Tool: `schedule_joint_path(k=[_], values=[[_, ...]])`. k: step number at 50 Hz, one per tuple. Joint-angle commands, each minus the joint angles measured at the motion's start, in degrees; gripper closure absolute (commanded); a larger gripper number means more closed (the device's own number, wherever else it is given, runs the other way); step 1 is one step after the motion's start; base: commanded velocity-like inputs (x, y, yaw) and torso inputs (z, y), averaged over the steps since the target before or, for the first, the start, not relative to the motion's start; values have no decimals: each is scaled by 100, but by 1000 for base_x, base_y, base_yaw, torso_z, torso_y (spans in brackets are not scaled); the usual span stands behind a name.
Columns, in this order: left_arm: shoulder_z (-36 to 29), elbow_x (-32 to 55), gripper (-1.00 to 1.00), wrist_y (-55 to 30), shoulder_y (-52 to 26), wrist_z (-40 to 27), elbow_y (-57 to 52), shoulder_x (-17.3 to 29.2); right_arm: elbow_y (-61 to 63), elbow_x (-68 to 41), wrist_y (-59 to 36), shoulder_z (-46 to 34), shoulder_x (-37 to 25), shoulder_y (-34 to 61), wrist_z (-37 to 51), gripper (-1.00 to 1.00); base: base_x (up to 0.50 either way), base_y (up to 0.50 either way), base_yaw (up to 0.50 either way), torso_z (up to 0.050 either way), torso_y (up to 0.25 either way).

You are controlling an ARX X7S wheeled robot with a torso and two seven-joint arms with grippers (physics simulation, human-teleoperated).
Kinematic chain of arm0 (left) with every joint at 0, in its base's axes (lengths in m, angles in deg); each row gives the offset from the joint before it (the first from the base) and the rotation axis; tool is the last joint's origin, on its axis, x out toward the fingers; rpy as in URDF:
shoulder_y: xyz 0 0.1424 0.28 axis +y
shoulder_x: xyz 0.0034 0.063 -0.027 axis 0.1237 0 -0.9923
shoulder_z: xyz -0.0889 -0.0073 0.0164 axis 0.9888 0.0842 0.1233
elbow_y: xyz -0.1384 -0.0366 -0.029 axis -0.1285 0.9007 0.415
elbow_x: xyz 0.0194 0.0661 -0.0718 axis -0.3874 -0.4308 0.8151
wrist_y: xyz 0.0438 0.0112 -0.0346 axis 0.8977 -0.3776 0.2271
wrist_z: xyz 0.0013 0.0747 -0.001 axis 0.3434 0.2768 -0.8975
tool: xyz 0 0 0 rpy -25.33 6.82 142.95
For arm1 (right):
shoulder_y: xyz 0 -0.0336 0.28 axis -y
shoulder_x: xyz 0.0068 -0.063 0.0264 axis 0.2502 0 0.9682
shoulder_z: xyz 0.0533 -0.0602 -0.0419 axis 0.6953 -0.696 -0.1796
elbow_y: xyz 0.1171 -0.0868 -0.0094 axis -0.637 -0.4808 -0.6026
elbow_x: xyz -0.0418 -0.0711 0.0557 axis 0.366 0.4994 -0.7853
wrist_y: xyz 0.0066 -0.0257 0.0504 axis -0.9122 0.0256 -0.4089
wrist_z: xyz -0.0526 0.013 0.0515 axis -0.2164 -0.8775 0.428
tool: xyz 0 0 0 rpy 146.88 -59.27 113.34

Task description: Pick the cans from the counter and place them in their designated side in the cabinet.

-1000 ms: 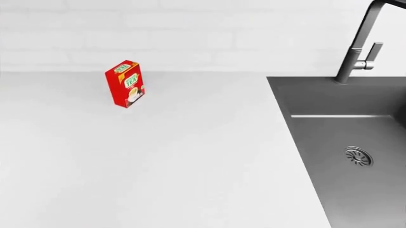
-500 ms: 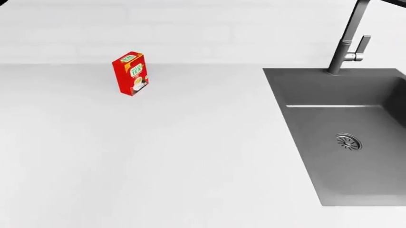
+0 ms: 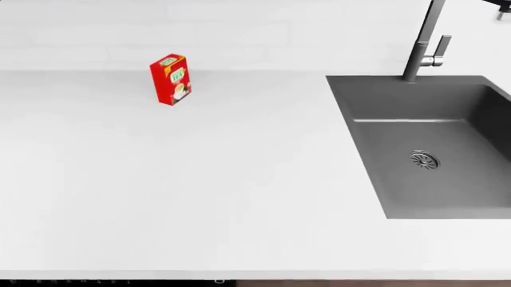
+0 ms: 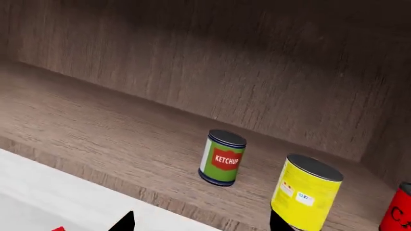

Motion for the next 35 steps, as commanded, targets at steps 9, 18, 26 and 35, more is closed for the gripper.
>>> schedule_joint_path(k=[9, 18, 26, 35], values=[[-91, -145, -100, 46, 56, 93, -16, -66, -7, -463, 987, 84, -127, 0, -92, -100, -191, -21, 0, 0, 0], [-79, -245, -100, 109, 199, 197, -45, -66, 143, -746, 973, 159, -204, 0, -144, -100, -181, -13, 0, 0, 0], [-80, -410, -100, 173, 354, 356, -34, -65, 228, -904, 905, 177, -336, 0, -186, -100, -168, 0, 0, 0, 0], [-112, -504, -100, 213, 420, 460, 31, -91, 179, -956, 956, 176, -396, 0, -181, -100, -171, 0, 0, 0, 0]])
